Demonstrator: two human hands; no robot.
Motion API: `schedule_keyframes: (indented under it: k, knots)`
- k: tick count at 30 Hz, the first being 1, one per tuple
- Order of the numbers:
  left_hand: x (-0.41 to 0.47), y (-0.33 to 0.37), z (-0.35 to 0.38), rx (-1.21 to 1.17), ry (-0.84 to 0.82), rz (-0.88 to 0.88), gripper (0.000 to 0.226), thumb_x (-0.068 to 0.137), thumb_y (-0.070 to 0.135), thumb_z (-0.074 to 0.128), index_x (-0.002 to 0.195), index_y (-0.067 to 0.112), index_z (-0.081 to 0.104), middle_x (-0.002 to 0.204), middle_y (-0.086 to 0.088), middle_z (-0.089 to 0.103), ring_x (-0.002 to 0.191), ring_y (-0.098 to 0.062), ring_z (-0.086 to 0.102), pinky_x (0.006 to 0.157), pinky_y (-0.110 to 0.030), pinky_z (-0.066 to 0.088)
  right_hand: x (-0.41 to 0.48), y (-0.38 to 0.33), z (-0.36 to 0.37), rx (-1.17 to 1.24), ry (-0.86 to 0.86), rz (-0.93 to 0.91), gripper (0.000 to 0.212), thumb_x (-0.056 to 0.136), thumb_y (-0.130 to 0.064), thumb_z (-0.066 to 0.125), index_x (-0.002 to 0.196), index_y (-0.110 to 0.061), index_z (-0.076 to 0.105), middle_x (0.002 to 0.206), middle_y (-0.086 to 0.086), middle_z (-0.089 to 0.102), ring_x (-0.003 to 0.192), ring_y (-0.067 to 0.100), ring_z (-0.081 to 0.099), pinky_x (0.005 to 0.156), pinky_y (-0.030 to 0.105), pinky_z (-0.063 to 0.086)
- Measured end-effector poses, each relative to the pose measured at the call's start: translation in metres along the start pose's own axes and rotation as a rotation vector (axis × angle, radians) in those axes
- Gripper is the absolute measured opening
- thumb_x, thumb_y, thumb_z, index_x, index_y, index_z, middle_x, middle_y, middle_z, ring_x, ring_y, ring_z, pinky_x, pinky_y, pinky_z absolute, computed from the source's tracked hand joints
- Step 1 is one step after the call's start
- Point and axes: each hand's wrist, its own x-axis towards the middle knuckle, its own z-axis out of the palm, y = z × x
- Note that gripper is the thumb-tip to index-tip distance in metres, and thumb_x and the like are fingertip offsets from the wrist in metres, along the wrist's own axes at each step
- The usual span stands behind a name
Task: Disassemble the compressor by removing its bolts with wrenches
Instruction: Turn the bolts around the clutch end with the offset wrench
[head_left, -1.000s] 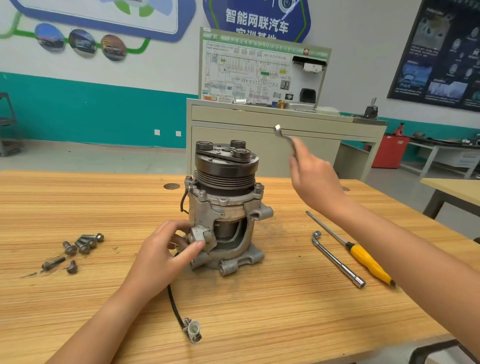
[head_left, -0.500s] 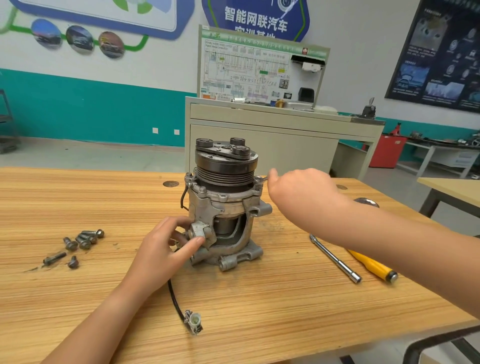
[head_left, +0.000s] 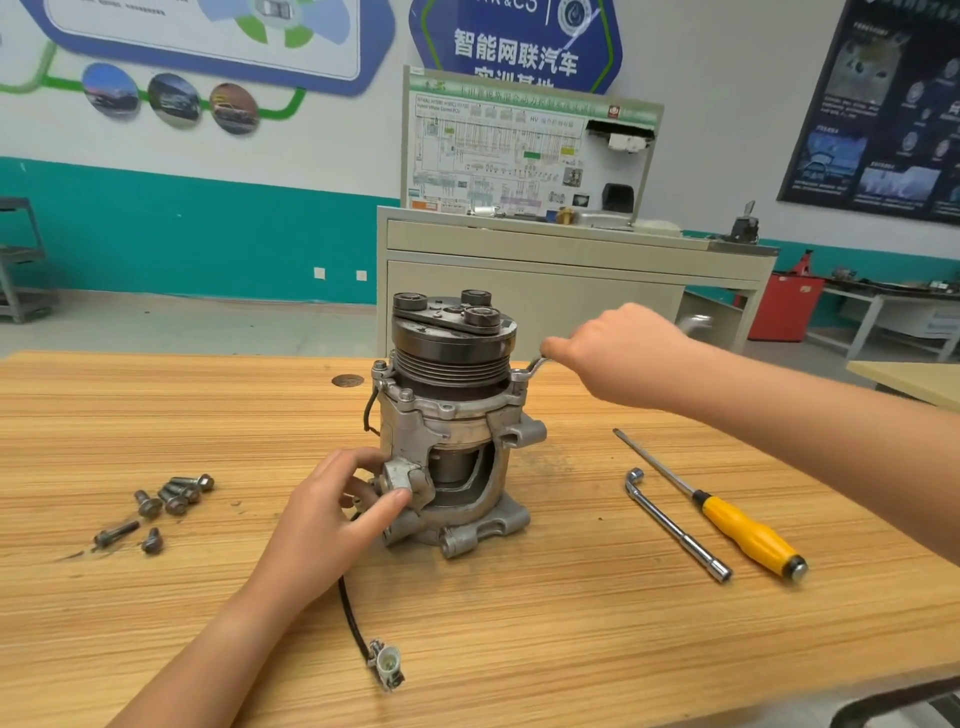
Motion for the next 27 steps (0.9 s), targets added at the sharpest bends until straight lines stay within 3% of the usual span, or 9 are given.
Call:
schedule_keyframes:
  k: [3, 5, 8, 11, 14, 17, 19, 23, 27]
  knots:
    - [0.001, -0.002, -0.001, 0.003, 0.001, 0.013, 0.029, 0.078, 0.023, 0.072, 0.096, 0.039, 0.056, 0.098, 0.013, 0.061, 0.082, 0.001, 0.061, 0.075, -0.018, 0.048, 0.018, -0.009, 0.025, 0.160, 0.096, 0.064, 0.030, 0.092, -0.001, 0.038, 0.118, -0.013, 0.047, 0.082, 0.000, 0.059, 0.078, 0.023, 0.057, 0.064, 0.028, 0.042]
    - [0.001, -0.004, -0.001, 0.003, -0.007, 0.021, 0.028, 0.077, 0.026, 0.072, 0.097, 0.039, 0.056, 0.098, 0.012, 0.062, 0.084, 0.002, 0.060, 0.074, -0.012, 0.045, 0.031, -0.023, 0.037, 0.283, 0.165, 0.124, 0.031, 0.093, -0.005, 0.035, 0.118, -0.012, 0.053, 0.100, 0.003, 0.065, 0.094, 0.025, 0.059, 0.080, 0.031, 0.044]
    - [-0.001, -0.002, -0.002, 0.062, 0.024, 0.059, 0.034, 0.074, 0.043, 0.065, 0.104, 0.029, 0.055, 0.106, 0.016, 0.055, 0.097, 0.007, 0.052, 0.081, -0.005, 0.038, 0.032, -0.036, 0.049, 0.612, 0.336, 0.343, 0.028, 0.096, -0.014, 0.040, 0.117, -0.010, 0.057, 0.096, 0.011, 0.068, 0.090, 0.032, 0.061, 0.071, 0.038, 0.046]
    - [0.002, 0.017, -0.009, 0.104, 0.222, 0.247, 0.039, 0.083, 0.045, 0.062, 0.111, 0.018, 0.055, 0.113, 0.008, 0.051, 0.103, 0.005, 0.045, 0.094, -0.003, 0.029, 0.014, -0.042, 0.054, 1.017, 0.521, 0.663, 0.026, 0.097, -0.023, 0.045, 0.110, -0.006, 0.059, 0.081, 0.009, 0.069, 0.074, 0.030, 0.063, 0.063, 0.036, 0.048]
    - [0.016, 0.056, -0.014, 0.237, 0.322, 0.656, 0.025, 0.090, 0.033, 0.052, 0.109, 0.016, 0.054, 0.112, 0.002, 0.054, 0.106, -0.011, 0.049, 0.098, -0.032, 0.038, -0.011, -0.054, 0.061, 1.193, 0.610, 0.812, 0.018, 0.096, -0.022, 0.045, 0.100, -0.011, 0.058, 0.069, -0.001, 0.064, 0.064, 0.018, 0.061, 0.058, 0.031, 0.046]
    - [0.046, 0.103, -0.013, 0.489, 0.188, 0.989, 0.014, 0.091, 0.024, 0.052, 0.101, 0.019, 0.061, 0.106, 0.001, 0.064, 0.099, -0.017, 0.059, 0.096, -0.052, 0.039, -0.031, -0.078, 0.076, 1.331, 0.541, 0.843, 0.014, 0.096, -0.022, 0.044, 0.089, -0.021, 0.055, 0.062, -0.002, 0.058, 0.054, 0.010, 0.056, 0.049, 0.028, 0.045]
    - [0.068, 0.129, -0.006, 0.797, -0.012, 1.056, 0.019, 0.084, 0.019, 0.062, 0.101, 0.018, 0.068, 0.110, -0.001, 0.065, 0.104, -0.020, 0.061, 0.095, -0.064, 0.035, -0.041, -0.097, 0.084, 1.482, 0.503, 0.856, 0.017, 0.096, -0.021, 0.045, 0.084, -0.030, 0.053, 0.063, -0.002, 0.057, 0.047, 0.005, 0.053, 0.045, 0.018, 0.043]
    - [0.105, 0.145, 0.016, 1.380, -0.495, 0.767, 0.035, 0.094, 0.016, 0.051, 0.127, 0.023, 0.052, 0.125, 0.003, 0.053, 0.125, -0.019, 0.041, 0.104, -0.071, 0.004, -0.050, -0.116, 0.091, 1.576, 0.519, 0.851, 0.019, 0.092, -0.018, 0.054, 0.077, -0.030, 0.055, 0.053, -0.006, 0.049, 0.043, 0.004, 0.042, 0.043, 0.015, 0.033]
    - [0.126, 0.142, 0.024, 1.389, -0.570, 0.771, 0.027, 0.095, 0.020, 0.049, 0.120, 0.024, 0.058, 0.118, 0.003, 0.060, 0.125, -0.017, 0.042, 0.107, -0.065, 0.012, -0.051, -0.110, 0.088, 1.785, 0.712, 1.011, 0.013, 0.092, -0.024, 0.050, 0.082, -0.026, 0.057, 0.048, -0.012, 0.047, 0.044, 0.001, 0.041, 0.041, 0.016, 0.033]
